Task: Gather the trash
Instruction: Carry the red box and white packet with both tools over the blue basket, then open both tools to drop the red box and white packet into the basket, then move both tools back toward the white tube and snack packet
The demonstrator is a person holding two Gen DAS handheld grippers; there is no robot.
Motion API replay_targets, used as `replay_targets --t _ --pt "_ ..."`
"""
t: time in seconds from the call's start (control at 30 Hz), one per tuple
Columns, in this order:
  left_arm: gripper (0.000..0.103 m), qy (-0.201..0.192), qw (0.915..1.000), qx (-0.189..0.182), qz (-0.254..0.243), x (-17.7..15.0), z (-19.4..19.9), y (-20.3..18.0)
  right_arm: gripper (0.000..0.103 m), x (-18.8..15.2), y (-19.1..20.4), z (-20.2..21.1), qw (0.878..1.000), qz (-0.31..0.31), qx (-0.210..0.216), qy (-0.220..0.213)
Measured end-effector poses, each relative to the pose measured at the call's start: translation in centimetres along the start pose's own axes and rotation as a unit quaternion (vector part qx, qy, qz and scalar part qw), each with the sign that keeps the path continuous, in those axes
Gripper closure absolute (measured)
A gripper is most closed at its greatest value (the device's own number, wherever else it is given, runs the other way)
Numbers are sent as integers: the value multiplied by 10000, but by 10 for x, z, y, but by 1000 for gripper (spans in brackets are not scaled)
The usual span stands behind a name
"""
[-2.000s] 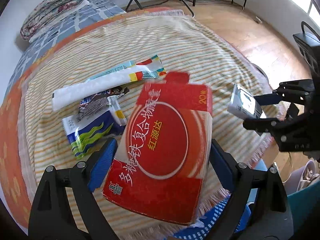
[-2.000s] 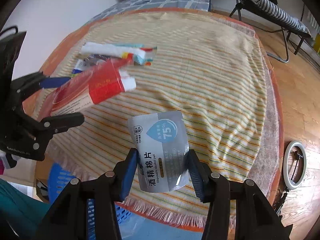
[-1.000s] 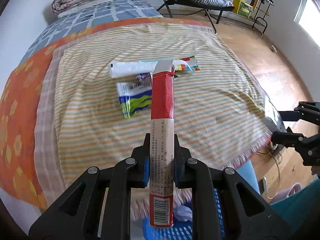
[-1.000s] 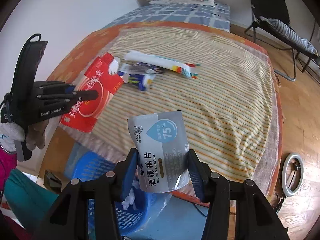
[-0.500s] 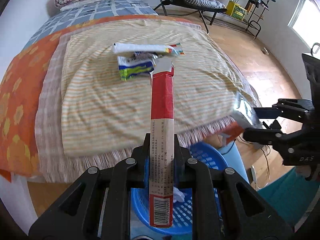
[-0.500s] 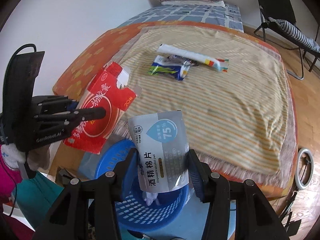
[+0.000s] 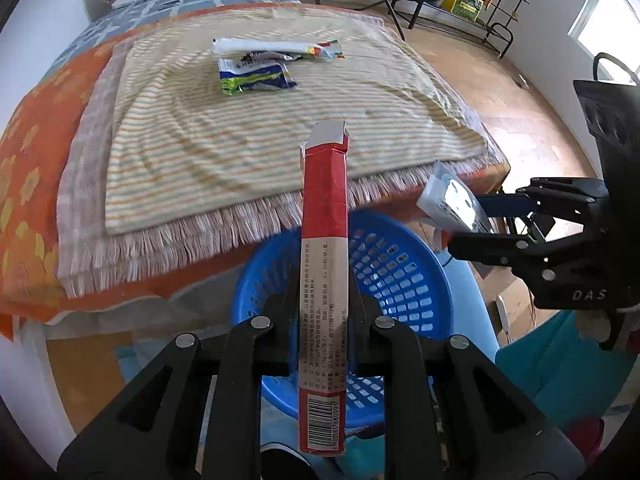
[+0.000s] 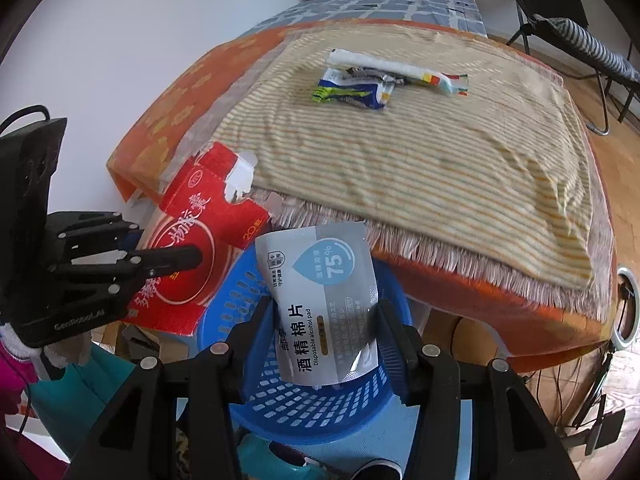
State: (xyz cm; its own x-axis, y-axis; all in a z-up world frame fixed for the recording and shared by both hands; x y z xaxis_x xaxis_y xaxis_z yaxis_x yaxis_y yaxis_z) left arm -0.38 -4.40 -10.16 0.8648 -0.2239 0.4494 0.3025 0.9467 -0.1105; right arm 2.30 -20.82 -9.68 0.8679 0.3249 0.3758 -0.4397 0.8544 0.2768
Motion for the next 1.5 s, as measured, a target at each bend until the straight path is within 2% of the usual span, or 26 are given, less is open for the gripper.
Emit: replay_targets --t 0.33,0.5,0.67,0.73,0.77,0.8,1.1,1.13,1.2,1.3,1.37,1.5 --pt "87 31 10000 -57 -72 -11 -1 -11 46 -12 0 -7 9999 -78 84 118" --pt "83 87 9999 -57 -62 -13 -4 -13 42 -15 -1 -9 9998 -87 73 132" --pt "82 150 9998 -74 -62 -14 -7 -14 42 -16 -5 -9 9997 -194 89 129" --pt "71 164 9998 -72 -49 -15 -7 -14 42 -15 -5 -9 9997 -200 77 127" --pt "60 155 9998 -70 -40 -15 -7 -14 41 -16 -5 -9 9997 -201 75 127" --pt "57 128 9999 -56 -31 -15 -6 -14 41 -16 -5 -8 9997 -201 81 124" --pt "56 114 9999 10 33 -15 -6 -10 28 -14 -6 -8 9998 -206 -33 62" --pt "55 114 9999 33 37 -15 -6 -10 26 -13 -6 -7 9997 -218 -41 50" --pt "44 81 9999 71 53 -15 -6 -9 24 -12 -7 -6 9997 -243 -71 2" --pt "39 26 9999 137 48 -14 -4 -8 23 -10 -8 -5 9996 -255 -149 -39" --pt "33 0 9998 190 71 -13 -3 -7 15 -9 -9 -5 9995 -279 -175 -40" --pt "31 -4 9996 265 120 -12 -2 -3 13 -7 -10 0 9991 -284 -251 -169"
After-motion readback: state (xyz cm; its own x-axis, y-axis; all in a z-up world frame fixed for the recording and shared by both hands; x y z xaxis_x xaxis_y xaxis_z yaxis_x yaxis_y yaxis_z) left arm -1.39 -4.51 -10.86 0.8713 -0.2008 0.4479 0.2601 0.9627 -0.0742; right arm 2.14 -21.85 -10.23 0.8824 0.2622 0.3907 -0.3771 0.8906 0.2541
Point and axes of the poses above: each gripper's, at about its wrist camera, not at the fingertips, and z roughly against the way its jaws point, y to its left, x to its top, the point moved 3 cm from there along -z, roughly the way its jaws point, and after that the axes turned 6 degrees about -z, right-handed, at the moved point
